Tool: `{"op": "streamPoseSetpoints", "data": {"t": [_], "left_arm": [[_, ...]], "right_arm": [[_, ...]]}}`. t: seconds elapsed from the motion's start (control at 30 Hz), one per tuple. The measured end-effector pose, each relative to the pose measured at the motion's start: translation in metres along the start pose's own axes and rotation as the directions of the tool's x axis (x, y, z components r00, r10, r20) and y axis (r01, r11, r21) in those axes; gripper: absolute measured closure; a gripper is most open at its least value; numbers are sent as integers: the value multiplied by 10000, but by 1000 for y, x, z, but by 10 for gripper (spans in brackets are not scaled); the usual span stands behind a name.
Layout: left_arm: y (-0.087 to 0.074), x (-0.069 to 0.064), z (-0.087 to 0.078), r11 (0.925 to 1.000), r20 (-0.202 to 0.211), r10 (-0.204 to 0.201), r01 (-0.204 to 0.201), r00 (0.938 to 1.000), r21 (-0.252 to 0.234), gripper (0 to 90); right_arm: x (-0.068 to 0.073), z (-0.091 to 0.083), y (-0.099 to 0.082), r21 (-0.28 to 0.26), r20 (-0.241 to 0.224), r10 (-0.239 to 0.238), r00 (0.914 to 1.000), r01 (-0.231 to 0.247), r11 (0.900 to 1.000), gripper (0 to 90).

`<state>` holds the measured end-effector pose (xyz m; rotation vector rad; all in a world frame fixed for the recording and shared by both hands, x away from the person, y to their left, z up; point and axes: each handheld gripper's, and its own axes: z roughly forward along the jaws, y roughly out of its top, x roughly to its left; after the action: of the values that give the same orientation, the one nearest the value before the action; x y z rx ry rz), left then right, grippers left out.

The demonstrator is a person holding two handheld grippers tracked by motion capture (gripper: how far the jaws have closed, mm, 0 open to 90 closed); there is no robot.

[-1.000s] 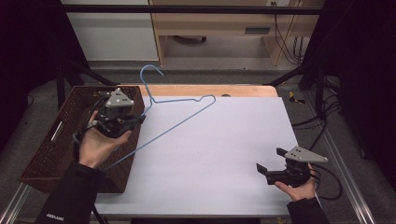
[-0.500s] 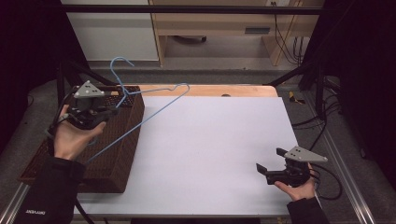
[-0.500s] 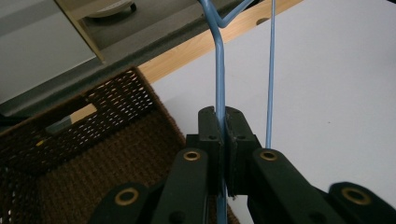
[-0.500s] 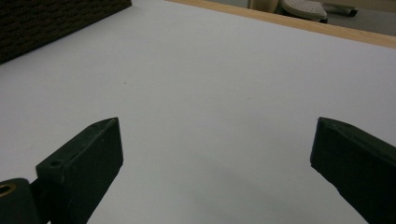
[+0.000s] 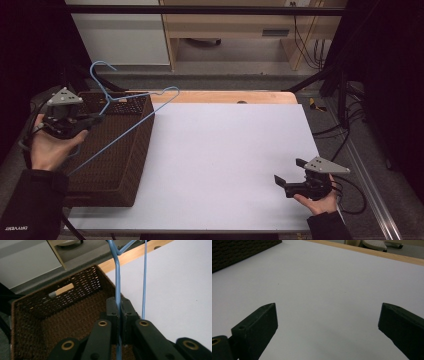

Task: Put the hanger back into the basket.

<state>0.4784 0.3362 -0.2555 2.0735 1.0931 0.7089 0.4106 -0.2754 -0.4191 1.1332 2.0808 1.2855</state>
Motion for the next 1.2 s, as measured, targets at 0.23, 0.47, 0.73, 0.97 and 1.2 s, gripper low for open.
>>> {"op": "streamPoseSetpoints", "data": {"t": [0.23, 0.47, 0.73, 0.97, 1.2], "left_arm": [[-11, 18, -8, 9996, -177, -283, 283, 9994, 27, 872], [-25, 40, -14, 9977, -516, -671, 667, 9964, -82, 871], [-40, 55, -12, 9955, -790, -941, 943, 9924, -13, 871], [-49, 66, -7, 9933, -928, -1137, 1151, 9892, 102, 871], [-60, 73, 1, 9912, -1131, -1289, 1316, 9852, 163, 871]], "right_arm": [[0, 0, 0, 13, 18, 1, 10000, -1, 10000, 29], [0, 1, 0, 47, 6, 10, 10000, -10, 10000, 29], [0, 1, 0, 33, 7, 19, 10000, -19, 10000, 27], [0, 2, 0, 70, 48, -69, 10000, 69, 10000, 26], [1, 3, 0, 136, 89, -88, 9999, 86, 9999, 26]]}}
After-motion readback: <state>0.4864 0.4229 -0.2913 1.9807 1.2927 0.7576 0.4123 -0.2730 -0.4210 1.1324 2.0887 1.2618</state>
